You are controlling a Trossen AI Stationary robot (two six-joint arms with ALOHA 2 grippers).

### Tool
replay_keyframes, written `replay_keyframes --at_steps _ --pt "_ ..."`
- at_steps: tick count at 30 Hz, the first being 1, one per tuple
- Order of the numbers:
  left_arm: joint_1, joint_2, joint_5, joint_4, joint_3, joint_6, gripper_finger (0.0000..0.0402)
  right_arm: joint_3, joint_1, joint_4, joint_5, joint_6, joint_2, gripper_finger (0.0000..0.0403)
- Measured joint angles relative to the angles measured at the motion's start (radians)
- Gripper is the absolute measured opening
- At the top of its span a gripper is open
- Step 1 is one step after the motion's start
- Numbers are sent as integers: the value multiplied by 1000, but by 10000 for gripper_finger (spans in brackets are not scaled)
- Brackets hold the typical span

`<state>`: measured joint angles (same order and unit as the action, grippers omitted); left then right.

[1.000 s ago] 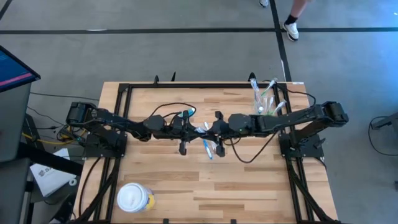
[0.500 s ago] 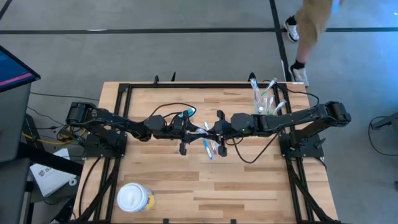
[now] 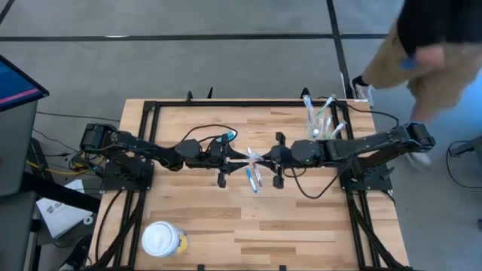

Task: Pick & Place toothbrushing station
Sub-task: Put the blue toothbrush into the transparent organizer

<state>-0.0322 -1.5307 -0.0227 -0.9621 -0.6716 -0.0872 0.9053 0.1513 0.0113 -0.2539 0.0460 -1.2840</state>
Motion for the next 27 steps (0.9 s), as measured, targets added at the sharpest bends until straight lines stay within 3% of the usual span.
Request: replay_keyframes --at_steps 10,16,27 --pt "-2 0 1 -2 0 -7 97 -198 0 -97 -156 59 177 21" --pt "-2 0 1 -2 0 -7 97 -266 -1 -71 -332 104 268 21" --pt "-2 0 1 -1 0 -7 97 -366 -2 -35 -545 158 386 21"
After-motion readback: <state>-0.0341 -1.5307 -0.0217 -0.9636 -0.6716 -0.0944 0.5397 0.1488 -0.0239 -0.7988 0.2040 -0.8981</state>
